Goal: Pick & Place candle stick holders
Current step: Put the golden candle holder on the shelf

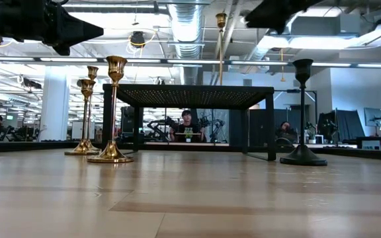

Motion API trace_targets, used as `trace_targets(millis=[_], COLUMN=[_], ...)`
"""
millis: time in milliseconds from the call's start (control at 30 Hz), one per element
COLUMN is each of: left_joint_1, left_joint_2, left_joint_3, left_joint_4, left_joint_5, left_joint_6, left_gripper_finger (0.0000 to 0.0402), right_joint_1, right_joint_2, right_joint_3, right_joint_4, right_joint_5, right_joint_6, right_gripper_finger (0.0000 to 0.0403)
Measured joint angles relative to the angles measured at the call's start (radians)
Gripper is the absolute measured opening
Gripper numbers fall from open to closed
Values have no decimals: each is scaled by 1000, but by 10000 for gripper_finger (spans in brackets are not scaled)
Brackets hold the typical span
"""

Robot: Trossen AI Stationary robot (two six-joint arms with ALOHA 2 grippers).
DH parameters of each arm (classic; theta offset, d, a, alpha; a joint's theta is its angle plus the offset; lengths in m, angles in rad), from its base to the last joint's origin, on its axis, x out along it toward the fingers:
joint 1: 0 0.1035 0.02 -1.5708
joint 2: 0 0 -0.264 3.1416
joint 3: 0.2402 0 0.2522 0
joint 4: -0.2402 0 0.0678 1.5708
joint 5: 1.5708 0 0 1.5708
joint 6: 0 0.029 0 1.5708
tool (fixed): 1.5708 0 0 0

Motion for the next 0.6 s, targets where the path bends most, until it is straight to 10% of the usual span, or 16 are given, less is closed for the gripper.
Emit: trace_targets(millis=[200, 400, 600], left_joint_1=[0, 0, 0], left_joint_2=[0, 0, 0], left_joint_3=[0, 0, 0], left_joint_4=[0, 0, 0], left_joint_5=[0, 0, 0], left_joint_6=[0, 0, 0], left_gripper_finger=[8, 8, 8], right_joint_1=[8, 42, 61], right_joint_2=[-116, -198, -268], right_joint_3=[-13, -145, -309], right_joint_4=[-194, -182, -22], right_joint_5=[1, 0, 0], right_joint_6=[8, 8, 62], right_gripper_finger=[97, 15, 13])
